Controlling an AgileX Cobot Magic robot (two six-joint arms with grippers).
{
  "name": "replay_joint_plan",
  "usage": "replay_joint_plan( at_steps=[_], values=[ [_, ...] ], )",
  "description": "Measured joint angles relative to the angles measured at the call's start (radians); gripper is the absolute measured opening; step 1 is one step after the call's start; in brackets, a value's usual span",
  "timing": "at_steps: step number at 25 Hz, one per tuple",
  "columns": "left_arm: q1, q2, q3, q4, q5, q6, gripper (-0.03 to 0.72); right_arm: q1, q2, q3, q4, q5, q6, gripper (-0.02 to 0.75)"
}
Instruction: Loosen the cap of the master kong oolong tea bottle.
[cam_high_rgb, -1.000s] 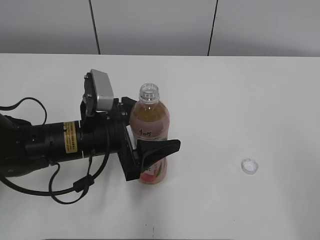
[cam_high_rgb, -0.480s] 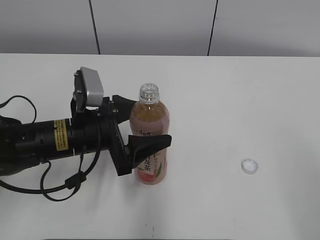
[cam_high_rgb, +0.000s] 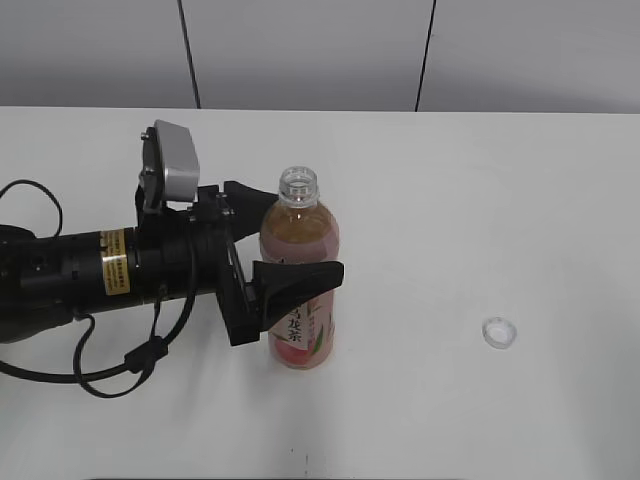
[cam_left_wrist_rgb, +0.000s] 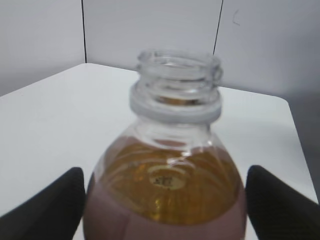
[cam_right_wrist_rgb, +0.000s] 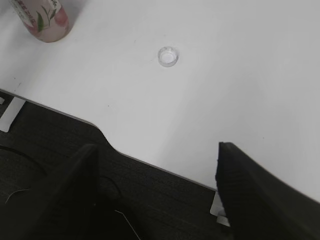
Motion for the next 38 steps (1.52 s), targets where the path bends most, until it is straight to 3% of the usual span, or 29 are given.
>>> replay_joint_plan(
  at_steps=[11, 32, 38],
  values=[
    [0.0, -0.022, 0.0, 0.01, 0.0, -0.066, 0.591, 0.0, 0.0, 0.001, 0.0, 0.001, 0.0, 0.549],
    [0.0, -0.273, 0.013, 0.087, 0.096, -0.21, 0.591, 0.0, 0.0, 0.001, 0.001, 0.001, -0.001, 0.549],
    [0.0, -0.351, 0.013, 0.103, 0.114, -0.306, 0.591, 0.0, 0.0, 0.001, 0.001, 0.001, -0.001, 0.547]
  ],
)
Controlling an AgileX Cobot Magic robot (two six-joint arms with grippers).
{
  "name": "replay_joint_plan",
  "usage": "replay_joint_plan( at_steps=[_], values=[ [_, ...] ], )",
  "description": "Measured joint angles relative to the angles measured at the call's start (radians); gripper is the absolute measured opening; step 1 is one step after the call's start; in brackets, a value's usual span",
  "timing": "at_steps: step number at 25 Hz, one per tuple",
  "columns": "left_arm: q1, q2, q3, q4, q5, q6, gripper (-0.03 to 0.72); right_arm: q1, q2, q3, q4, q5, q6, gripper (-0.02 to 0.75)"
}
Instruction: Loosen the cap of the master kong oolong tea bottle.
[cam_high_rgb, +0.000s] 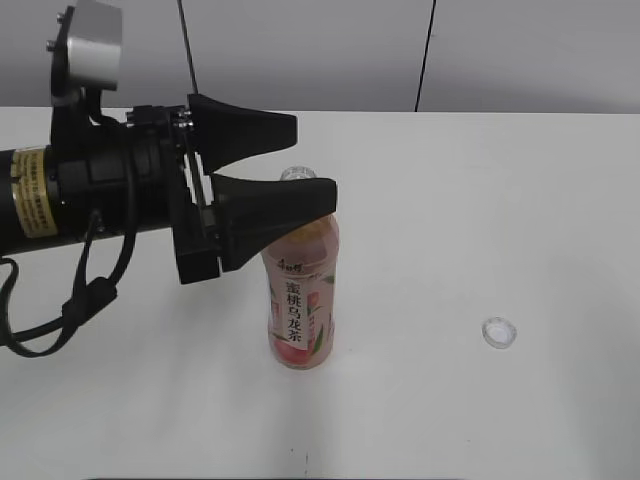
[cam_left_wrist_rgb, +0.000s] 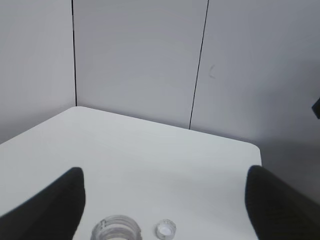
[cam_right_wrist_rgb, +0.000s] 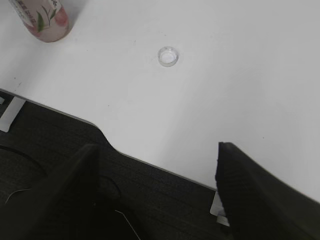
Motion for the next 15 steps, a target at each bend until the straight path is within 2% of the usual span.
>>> replay_joint_plan(
  at_steps=[6, 15],
  values=[
    [0.0, -0.065, 0.0, 0.061, 0.08, -0.082, 0.591, 0.0, 0.0, 0.0, 0.0, 0.0, 0.0, 0.547],
    [0.0, -0.214, 0.0, 0.11, 0.102, -0.221, 0.591, 0.0, 0.0, 0.0, 0.0, 0.0, 0.0, 0.547]
  ],
)
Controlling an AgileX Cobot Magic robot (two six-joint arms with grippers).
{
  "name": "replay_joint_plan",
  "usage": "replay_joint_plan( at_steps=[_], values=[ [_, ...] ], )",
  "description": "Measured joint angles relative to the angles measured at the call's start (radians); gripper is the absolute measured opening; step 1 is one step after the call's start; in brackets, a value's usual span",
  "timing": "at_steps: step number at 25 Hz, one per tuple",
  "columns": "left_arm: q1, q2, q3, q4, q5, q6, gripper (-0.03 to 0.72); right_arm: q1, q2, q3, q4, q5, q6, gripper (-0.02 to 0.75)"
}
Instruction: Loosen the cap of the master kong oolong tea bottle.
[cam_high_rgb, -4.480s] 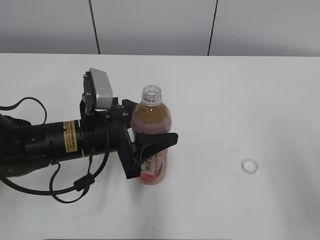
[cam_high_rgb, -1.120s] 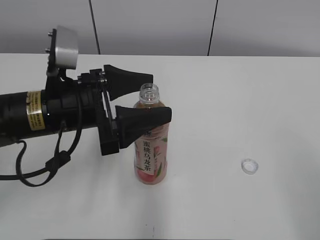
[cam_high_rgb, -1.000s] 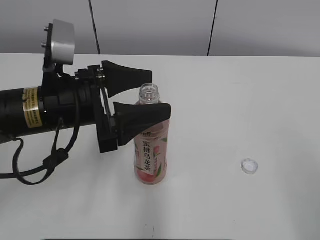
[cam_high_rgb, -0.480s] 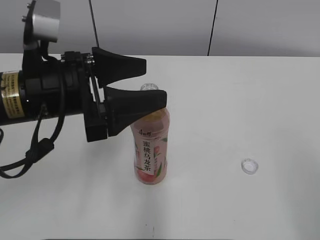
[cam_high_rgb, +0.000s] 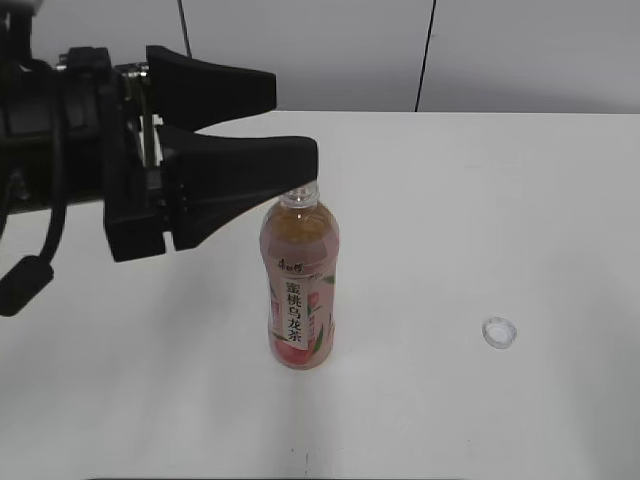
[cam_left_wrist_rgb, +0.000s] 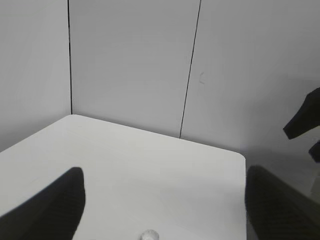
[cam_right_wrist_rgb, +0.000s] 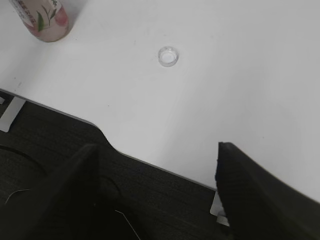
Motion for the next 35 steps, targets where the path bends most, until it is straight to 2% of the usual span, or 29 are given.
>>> replay_joint_plan(
  at_steps=[5, 10, 16, 20, 23, 27, 35],
  values=[
    [0.0, -0.075, 0.001, 0.079, 0.015, -0.128, 0.591, 0.0, 0.0, 0.0, 0.0, 0.0, 0.0, 0.547],
    [0.0, -0.208, 0.003, 0.061, 0.099, -0.172, 0.591, 0.0, 0.0, 0.0, 0.0, 0.0, 0.0, 0.547],
    [0.0, -0.366, 0.008, -0.096, 0.385, -0.173, 0.587, 0.0, 0.0, 0.0, 0.0, 0.0, 0.0, 0.547],
    [0.0, -0.441, 0.044, -0.308, 0.644, -0.16, 0.587, 0.0, 0.0, 0.0, 0.0, 0.0, 0.0, 0.547],
    [0.0, -0.502, 0.067, -0.469, 0.767, -0.065, 0.587, 0.0, 0.0, 0.0, 0.0, 0.0, 0.0, 0.547],
    [0.0, -0.633, 0.073, -0.684, 0.881, 0.125, 0.58, 0.0, 0.0, 0.0, 0.0, 0.0, 0.0, 0.547],
    [-0.026, -0.832, 0.073, -1.073, 1.171, 0.577, 0.576, 0.0, 0.0, 0.0, 0.003, 0.0, 0.0, 0.547]
  ],
)
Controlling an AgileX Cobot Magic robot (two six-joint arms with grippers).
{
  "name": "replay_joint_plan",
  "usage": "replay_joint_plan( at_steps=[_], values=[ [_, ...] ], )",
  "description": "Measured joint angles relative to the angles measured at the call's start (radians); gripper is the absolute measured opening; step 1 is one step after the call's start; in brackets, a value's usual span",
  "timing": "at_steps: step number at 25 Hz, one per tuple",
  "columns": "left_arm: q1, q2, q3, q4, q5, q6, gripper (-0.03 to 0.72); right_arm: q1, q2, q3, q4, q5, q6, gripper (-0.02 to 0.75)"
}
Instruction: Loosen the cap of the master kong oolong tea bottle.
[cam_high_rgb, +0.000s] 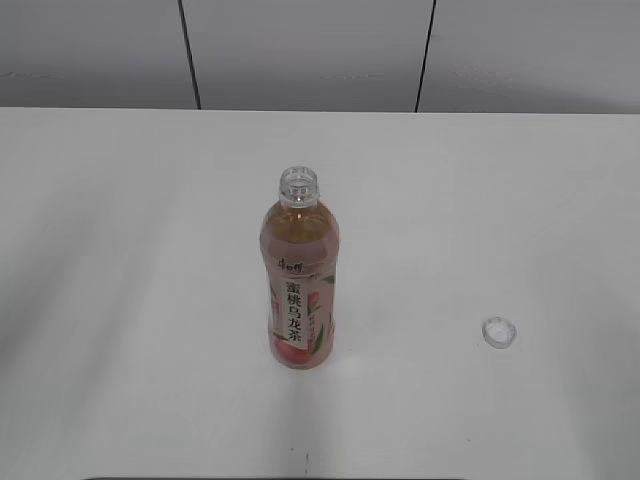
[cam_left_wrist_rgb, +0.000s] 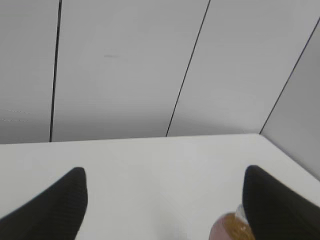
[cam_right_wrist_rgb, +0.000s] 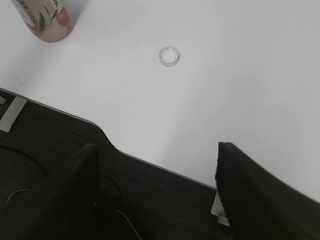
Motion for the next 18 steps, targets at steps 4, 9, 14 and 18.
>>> replay_joint_plan(
  at_steps=[4, 9, 14, 18],
  values=[
    [-0.004, -0.103, -0.021, -0.099, 0.196, 0.185, 0.575, 0.0, 0.0, 0.0, 0.0, 0.0, 0.0, 0.547],
    [-0.004, -0.201, -0.106, -0.122, 0.484, 0.242, 0.575, 0.0, 0.0, 0.0, 0.0, 0.0, 0.0, 0.547],
    [-0.004, -0.26, -0.13, -0.125, 0.753, 0.344, 0.574, 0.0, 0.0, 0.0, 0.0, 0.0, 0.0, 0.547],
    [-0.004, -0.308, -0.13, -0.126, 0.934, 0.416, 0.573, 0.0, 0.0, 0.0, 0.0, 0.0, 0.0, 0.547]
  ],
)
